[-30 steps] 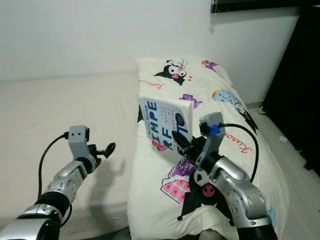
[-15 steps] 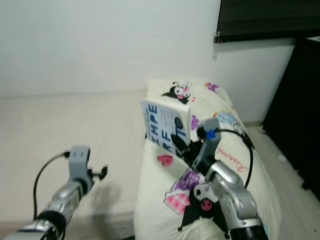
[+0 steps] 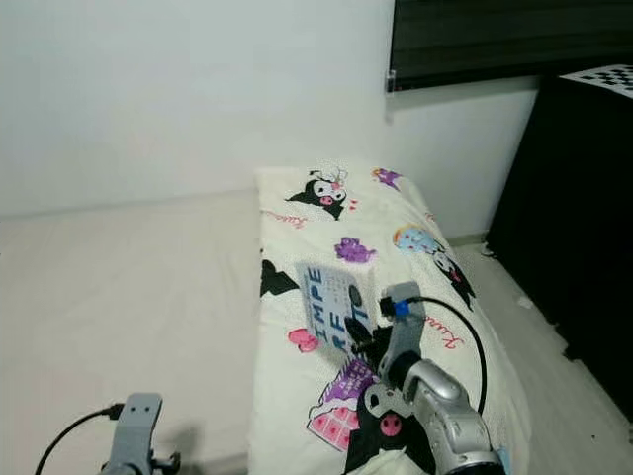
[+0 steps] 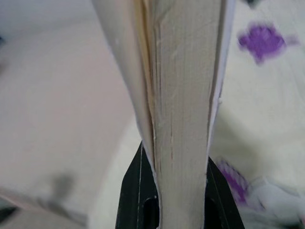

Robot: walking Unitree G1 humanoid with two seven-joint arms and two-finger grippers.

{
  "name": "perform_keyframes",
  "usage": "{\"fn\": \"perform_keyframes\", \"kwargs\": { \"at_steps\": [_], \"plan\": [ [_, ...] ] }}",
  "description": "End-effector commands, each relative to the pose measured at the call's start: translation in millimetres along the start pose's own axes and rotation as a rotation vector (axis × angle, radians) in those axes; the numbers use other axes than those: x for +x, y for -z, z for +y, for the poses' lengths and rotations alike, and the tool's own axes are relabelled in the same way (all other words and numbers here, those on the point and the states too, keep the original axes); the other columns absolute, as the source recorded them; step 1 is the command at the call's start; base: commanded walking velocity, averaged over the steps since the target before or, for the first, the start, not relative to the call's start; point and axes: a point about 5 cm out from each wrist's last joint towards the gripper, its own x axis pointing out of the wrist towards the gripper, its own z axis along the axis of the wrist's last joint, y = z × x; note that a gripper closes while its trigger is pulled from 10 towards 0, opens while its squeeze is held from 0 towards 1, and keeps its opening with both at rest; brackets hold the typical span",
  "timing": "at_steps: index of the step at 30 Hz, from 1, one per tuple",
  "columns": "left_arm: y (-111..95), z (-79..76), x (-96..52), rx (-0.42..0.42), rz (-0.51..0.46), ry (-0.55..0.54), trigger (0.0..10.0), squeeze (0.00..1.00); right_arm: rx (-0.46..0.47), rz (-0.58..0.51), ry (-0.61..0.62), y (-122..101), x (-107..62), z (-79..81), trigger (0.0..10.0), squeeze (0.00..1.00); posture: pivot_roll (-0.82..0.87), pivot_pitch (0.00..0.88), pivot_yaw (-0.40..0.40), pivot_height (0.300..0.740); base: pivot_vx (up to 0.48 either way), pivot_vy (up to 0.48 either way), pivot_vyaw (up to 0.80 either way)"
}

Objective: Clean up the room

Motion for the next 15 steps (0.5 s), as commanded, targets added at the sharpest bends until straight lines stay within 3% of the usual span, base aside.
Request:
{"fn": "perform_keyframes", "kwargs": {
  "at_steps": [1, 3, 4, 9, 15],
  "plan": [
    [14.6, 4.8, -2.1, -0.031, 0.067, -0.033, 10.0, 0.00, -0.020, 0.035, 0.043, 13.3, 1.2, -4.8, 8.9, 0.00, 0.01, 0.008, 0.027, 0.740, -0.368, 0.311, 0.00],
    [15.8, 5.6, -2.3, -0.035, 0.074, -0.039, 10.0, 0.00, -0.022, 0.046, 0.061, 16.8, 0.7, -7.3, 8.9, 0.00, 0.01, 0.008, 0.027, 0.740, -0.368, 0.311, 0.00],
    [15.8, 7.1, -2.3, -0.037, 0.077, -0.047, 10.0, 0.00, -0.051, 0.068, 0.064, 19.7, 1.1, -7.9, 10.0, 0.00, 0.01, 0.002, 0.025, 0.740, -0.368, 0.315, 0.75],
    [16.0, 14.3, -2.8, -0.017, 0.082, -0.074, 10.0, 0.00, -0.085, 0.055, 0.034, 14.8, 8.0, -3.3, 10.0, 0.00, 0.02, 0.000, 0.024, 0.740, -0.376, 0.302, 0.74],
    [19.9, 10.1, -3.3, 0.006, 0.093, -0.049, 10.0, 0.00, -0.103, 0.029, -0.012, 12.9, 16.6, 2.9, 10.0, 0.00, 0.02, 0.000, 0.024, 0.740, 0.000, 0.000, 0.74]
  ]
}}
